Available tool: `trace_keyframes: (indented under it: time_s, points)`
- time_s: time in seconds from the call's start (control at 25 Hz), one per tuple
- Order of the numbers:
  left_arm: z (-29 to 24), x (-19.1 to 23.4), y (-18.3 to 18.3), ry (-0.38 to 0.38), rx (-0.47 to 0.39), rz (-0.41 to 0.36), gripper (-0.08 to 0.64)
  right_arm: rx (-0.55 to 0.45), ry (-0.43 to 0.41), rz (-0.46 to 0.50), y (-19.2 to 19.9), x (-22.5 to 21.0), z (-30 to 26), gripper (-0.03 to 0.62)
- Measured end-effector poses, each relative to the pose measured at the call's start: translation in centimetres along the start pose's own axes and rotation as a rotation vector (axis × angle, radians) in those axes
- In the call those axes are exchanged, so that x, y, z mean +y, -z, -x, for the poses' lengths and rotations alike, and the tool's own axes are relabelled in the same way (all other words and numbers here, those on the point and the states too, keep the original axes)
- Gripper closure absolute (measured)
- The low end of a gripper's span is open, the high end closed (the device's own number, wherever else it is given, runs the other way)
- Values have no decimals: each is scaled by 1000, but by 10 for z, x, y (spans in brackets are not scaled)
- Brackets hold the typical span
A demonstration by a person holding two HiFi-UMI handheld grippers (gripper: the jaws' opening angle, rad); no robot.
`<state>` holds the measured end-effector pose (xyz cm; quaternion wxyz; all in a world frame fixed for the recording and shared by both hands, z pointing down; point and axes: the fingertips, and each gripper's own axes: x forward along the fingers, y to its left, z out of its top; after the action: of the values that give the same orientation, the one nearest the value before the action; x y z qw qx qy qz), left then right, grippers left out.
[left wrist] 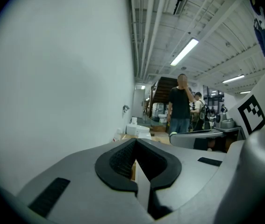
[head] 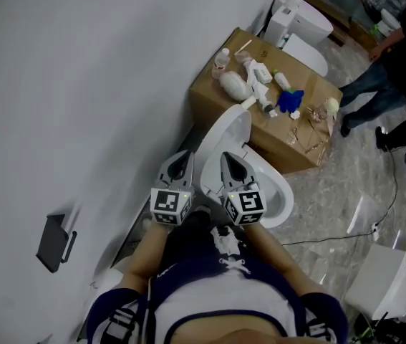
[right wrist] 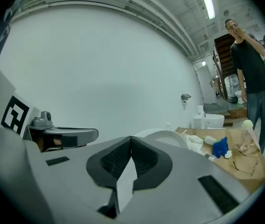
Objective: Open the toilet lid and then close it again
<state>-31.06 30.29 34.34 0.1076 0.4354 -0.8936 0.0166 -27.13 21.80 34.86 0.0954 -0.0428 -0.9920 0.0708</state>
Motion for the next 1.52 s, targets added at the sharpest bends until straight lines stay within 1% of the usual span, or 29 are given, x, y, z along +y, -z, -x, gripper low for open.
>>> trace_keyframes:
  time_s: [0.16, 0.28, 0.44, 0.6, 0.68, 0.76, 0.88, 1.04, 1.12, 1.16, 1.2, 1.28, 1.44, 1.52]
  points:
    - [1, -3, 2, -7, 4, -10, 554, 13, -36, -8, 0, 5, -1, 583]
    - [2, -2, 5, -12, 12, 3, 554, 27, -52, -20, 1, 7, -3, 583]
    - [8, 1, 11, -17, 14, 20, 554, 94, -42, -48, 12, 6, -12, 581]
    - [12, 5, 14, -20, 20, 28, 554, 188, -94, -155, 26, 10, -27, 573]
    - [14, 7, 17, -18, 22, 33, 554, 217, -123, -208, 31, 12, -34, 492]
    - [15, 8, 20, -14, 29, 37, 554, 238, -141, -265, 34, 12, -41, 457]
    - [18, 9, 26, -5, 42, 41, 554, 261, -161, -359, 35, 9, -50, 440]
    - [22, 10, 31, 2, 56, 45, 554, 265, -205, -520, 30, 6, -61, 440]
    - [23, 10, 33, 7, 63, 47, 554, 260, -206, -580, 30, 2, -64, 448]
    - [24, 9, 34, 10, 67, 48, 554, 255, -204, -600, 30, 1, -65, 474]
    - [24, 9, 35, 14, 70, 48, 554, 249, -204, -612, 30, 1, -66, 516]
    - [24, 8, 38, 22, 73, 47, 554, 240, -207, -631, 30, 2, -66, 537]
    - [21, 4, 38, 36, 79, 41, 554, 238, -213, -718, 28, 3, -65, 551]
    - [19, 1, 37, 43, 82, 36, 554, 234, -216, -736, 28, 2, -63, 552]
